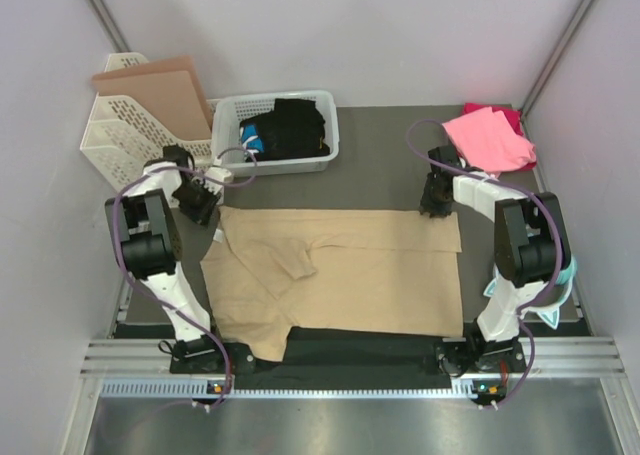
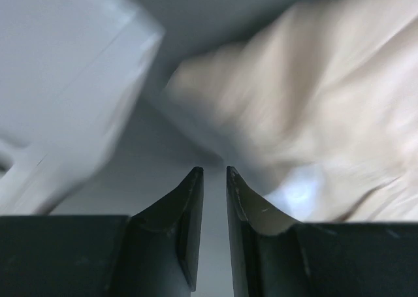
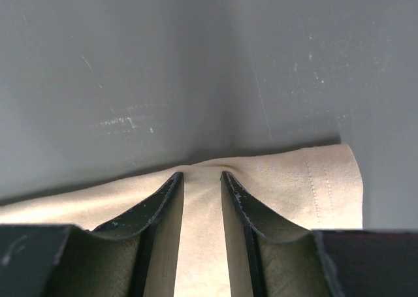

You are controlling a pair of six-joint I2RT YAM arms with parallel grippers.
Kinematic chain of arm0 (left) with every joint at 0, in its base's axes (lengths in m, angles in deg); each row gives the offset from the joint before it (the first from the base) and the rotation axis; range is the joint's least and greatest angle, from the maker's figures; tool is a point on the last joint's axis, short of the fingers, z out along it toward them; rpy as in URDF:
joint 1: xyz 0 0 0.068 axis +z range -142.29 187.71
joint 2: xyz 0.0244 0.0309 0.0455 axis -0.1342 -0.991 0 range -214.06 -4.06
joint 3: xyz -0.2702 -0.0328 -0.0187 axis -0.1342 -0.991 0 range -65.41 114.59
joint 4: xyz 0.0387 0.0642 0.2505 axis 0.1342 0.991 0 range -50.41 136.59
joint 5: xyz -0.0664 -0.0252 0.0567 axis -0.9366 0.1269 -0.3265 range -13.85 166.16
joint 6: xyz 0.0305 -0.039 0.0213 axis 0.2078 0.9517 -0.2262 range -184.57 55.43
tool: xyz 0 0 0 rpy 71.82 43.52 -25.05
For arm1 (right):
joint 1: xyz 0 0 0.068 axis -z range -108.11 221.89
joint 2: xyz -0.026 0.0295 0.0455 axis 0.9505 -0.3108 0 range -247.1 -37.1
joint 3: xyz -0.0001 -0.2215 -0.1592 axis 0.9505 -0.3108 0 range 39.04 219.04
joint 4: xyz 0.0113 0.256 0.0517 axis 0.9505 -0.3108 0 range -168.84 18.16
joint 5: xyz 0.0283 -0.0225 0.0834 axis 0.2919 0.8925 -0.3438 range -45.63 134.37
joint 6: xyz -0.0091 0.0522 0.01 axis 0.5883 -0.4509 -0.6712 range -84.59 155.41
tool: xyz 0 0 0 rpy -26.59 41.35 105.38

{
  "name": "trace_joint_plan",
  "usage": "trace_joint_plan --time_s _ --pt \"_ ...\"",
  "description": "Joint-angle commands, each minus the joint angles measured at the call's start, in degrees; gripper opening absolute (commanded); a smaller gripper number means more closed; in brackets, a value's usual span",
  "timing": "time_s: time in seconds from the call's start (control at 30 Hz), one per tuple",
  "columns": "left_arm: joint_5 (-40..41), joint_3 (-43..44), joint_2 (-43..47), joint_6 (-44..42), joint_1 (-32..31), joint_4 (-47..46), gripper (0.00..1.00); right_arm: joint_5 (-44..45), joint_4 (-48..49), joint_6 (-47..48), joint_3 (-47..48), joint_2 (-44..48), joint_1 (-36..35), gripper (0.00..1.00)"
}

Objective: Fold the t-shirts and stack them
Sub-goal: Fold the flattened tshirt in 1/3 of the way

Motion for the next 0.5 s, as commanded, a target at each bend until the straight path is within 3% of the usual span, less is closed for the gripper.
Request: trace_joint_plan --time_s 0.0,0.23,0.43,0.47 --pt "4.83 2.18 5.08 -4.55 4.04 -1.32 0.26 3.03 -2.56 1.00 -1.89 -1.35 1.16 0.31" --pt "-6.32 6.74 14.58 -4.03 3.61 8.41 0.28 2.25 -3.09 1.35 0.92 0.76 0.46 0.34" --pt "-17.30 10.01 23.28 -6.65 -2.36 26.06 0.31 4.61 -7.22 2.67 7.34 7.69 -3.93 0.43" --pt "-17.23 9.39 24.33 -7.62 -5.59 28.37 0.31 5.40 -8.35 2.76 8.30 10.31 -4.72 0.44"
